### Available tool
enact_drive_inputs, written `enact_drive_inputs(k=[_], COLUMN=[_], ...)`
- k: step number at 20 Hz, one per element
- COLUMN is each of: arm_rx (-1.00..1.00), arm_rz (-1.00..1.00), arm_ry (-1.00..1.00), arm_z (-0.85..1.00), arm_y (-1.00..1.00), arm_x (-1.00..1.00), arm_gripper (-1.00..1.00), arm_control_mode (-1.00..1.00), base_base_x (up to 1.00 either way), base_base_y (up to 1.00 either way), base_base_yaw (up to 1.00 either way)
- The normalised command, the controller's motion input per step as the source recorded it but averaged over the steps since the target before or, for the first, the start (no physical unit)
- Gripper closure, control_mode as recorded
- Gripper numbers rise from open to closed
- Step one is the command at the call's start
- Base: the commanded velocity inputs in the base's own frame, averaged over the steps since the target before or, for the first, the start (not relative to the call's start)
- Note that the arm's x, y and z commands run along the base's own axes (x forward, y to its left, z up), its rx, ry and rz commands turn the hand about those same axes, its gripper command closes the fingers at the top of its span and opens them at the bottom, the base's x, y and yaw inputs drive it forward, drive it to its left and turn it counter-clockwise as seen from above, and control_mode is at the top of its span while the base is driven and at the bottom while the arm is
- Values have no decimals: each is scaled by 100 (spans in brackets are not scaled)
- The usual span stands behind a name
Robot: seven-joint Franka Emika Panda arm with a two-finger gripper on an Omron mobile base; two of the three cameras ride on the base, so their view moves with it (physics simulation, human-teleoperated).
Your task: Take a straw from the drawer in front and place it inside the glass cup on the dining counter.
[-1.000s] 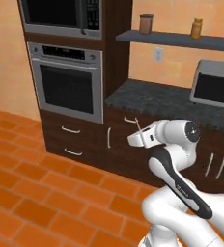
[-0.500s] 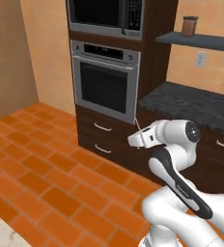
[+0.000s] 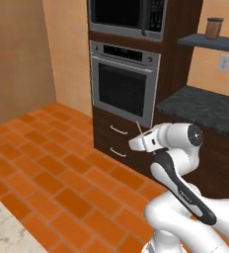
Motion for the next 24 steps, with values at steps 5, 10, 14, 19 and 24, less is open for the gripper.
enact_drive_inputs(k=[5, 10, 14, 19, 24], arm_rx=[0, 0, 0, 0, 0], arm_rz=[0, 0, 0, 0, 0], arm_ry=[0, 0, 0, 0, 0], arm_z=[0, 0, 0, 0, 0], arm_y=[0, 0, 0, 0, 0], arm_x=[0, 0, 0, 0, 0], arm_gripper=[100, 100, 100, 100, 100], arm_control_mode=[100, 100, 100, 100, 100], base_base_x=[99, 85, 94, 100, 100], base_base_y=[100, 79, 92, 100, 100], base_base_yaw=[-28, -66, -50, -1, 1])
